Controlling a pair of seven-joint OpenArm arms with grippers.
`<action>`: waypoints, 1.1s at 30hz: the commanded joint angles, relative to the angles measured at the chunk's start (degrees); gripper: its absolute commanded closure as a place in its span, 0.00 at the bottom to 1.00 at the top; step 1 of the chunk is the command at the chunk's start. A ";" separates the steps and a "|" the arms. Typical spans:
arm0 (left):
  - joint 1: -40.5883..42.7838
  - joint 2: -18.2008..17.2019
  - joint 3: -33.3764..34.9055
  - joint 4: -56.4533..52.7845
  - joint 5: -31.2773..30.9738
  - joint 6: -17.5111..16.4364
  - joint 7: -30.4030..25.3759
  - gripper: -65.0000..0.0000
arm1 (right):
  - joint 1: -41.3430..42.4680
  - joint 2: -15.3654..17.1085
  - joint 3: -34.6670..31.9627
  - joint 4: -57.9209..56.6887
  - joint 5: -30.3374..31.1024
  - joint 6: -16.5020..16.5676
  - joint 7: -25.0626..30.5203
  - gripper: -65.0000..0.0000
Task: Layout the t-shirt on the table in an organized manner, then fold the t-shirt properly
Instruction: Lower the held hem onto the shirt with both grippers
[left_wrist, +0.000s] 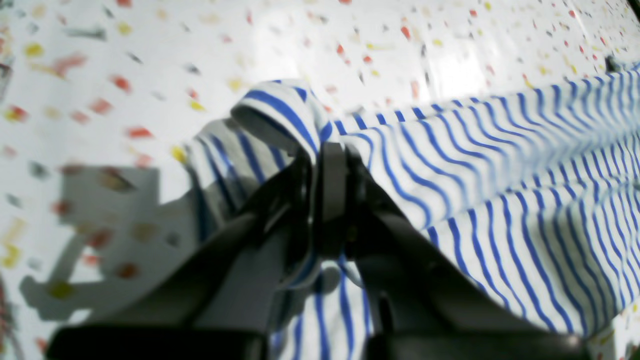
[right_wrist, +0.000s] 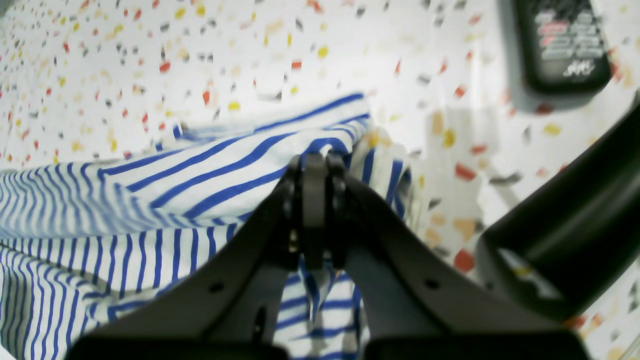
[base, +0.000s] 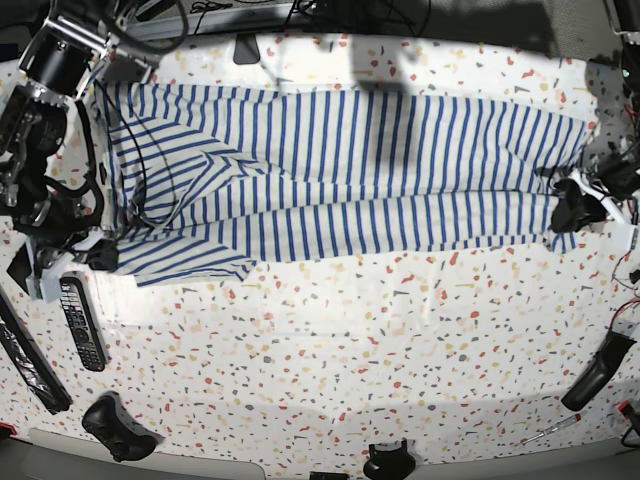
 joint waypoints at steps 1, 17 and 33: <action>-0.55 -0.46 -0.39 1.01 -1.18 -0.22 -1.33 1.00 | 0.50 0.61 0.20 1.09 1.16 0.32 0.09 0.92; -0.31 3.80 -0.39 1.01 -1.79 -0.24 -1.38 1.00 | 5.84 -0.07 0.09 -0.24 0.79 0.32 6.10 0.47; -0.28 3.80 -0.39 1.01 -1.79 -0.24 -1.36 1.00 | 22.12 -0.07 -7.63 -35.12 -20.26 0.32 17.68 0.47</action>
